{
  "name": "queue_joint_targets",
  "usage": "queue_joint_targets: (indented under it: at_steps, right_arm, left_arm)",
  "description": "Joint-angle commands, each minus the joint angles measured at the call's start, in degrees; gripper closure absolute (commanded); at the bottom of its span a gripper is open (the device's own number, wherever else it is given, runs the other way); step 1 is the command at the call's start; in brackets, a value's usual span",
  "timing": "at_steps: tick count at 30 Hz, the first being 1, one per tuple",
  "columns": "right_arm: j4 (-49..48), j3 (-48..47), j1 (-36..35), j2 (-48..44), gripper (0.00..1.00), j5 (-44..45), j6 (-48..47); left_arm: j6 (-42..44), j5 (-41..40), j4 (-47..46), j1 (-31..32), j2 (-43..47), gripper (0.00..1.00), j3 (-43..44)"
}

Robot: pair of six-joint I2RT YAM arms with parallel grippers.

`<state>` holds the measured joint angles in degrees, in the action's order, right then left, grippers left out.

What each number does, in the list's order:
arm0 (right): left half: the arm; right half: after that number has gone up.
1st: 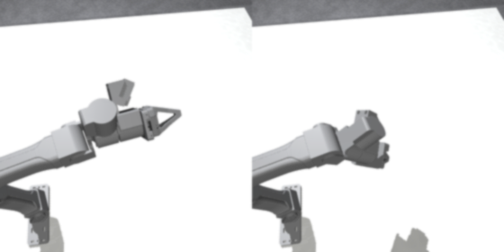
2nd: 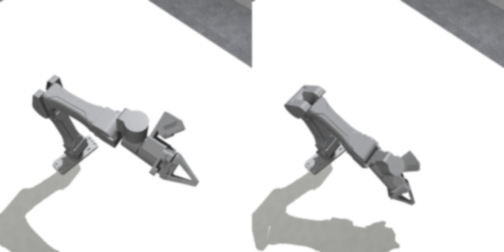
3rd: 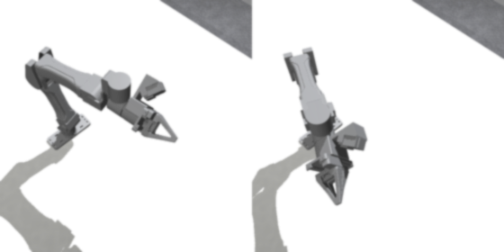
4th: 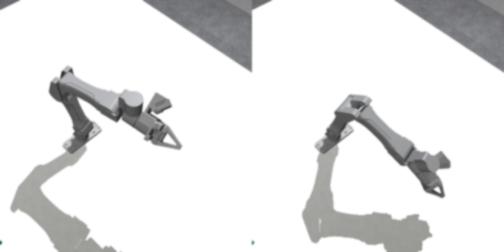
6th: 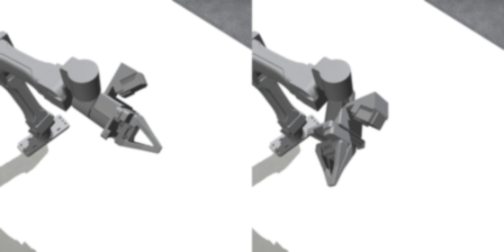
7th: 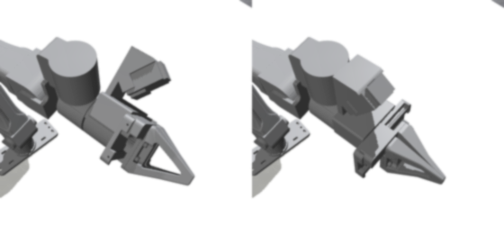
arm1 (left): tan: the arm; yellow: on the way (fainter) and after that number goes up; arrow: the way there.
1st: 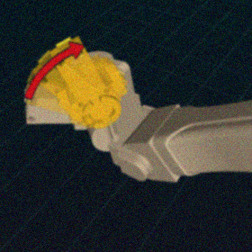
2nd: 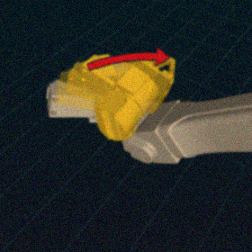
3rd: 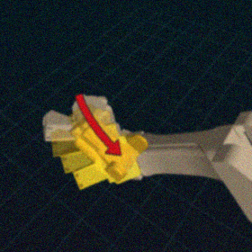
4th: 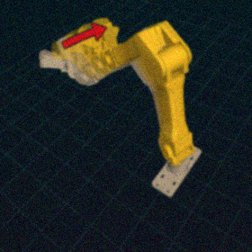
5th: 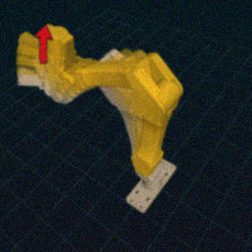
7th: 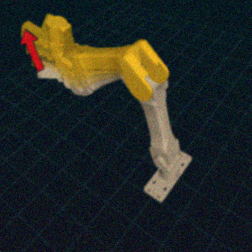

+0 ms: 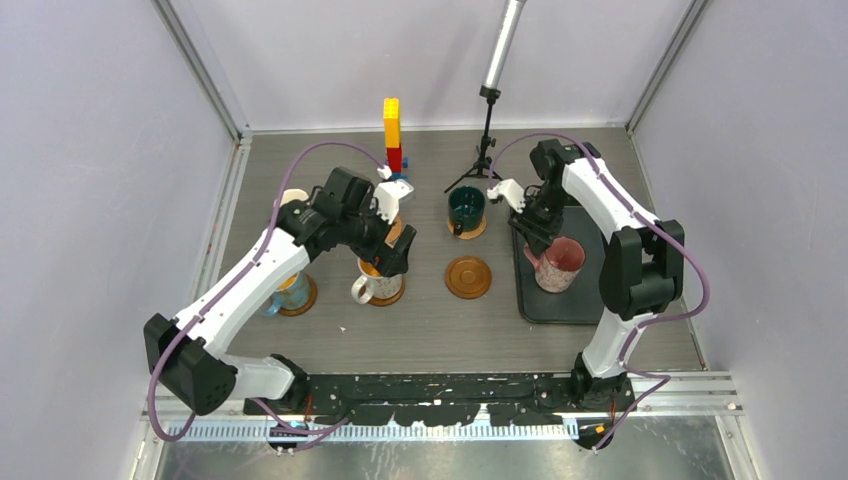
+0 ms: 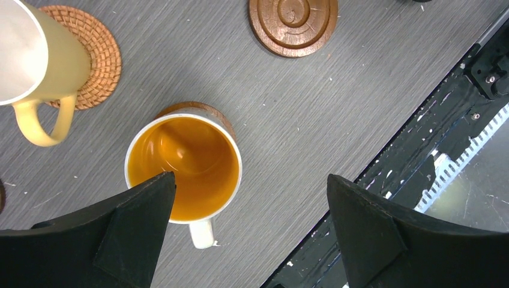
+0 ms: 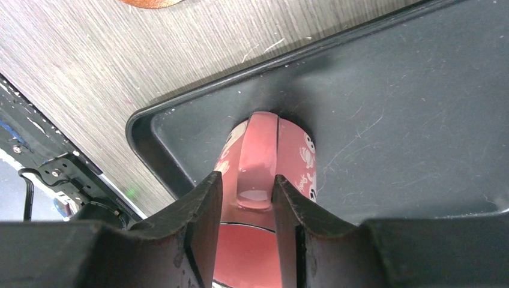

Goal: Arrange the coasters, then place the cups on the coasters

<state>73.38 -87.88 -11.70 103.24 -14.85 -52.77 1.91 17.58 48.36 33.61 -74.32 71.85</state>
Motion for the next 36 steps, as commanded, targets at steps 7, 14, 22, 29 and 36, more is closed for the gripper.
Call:
queue_joint_targets:
  at_steps: [7,14,22,29,36]
  right_arm:
    - [3.0,0.3,-1.2,-4.0,0.56,-2.3,-0.2]
    - [4.8,1.4,-3.4,-5.4,0.55,-4.1,-0.4]
    - [7.3,2.2,-4.8,-7.7,0.55,-7.6,0.3]
    - [2.3,-4.7,-2.3,-9.3,0.53,-12.1,11.3]
    - [-1.2,-12.3,10.4,-8.9,0.51,-20.4,25.4]
  left_arm:
    - [0.9,0.7,-1.4,-0.3,-0.2,0.01,3.2]
    - [2.4,0.7,-1.4,-0.3,-1.5,0.01,4.4]
    - [3.5,1.6,-2.0,-0.3,-2.4,0.01,5.1]
    - [4.7,2.7,-2.9,0.2,-4.6,0.02,7.3]
    - [9.7,-1.3,-1.7,8.5,-16.7,0.03,18.4]
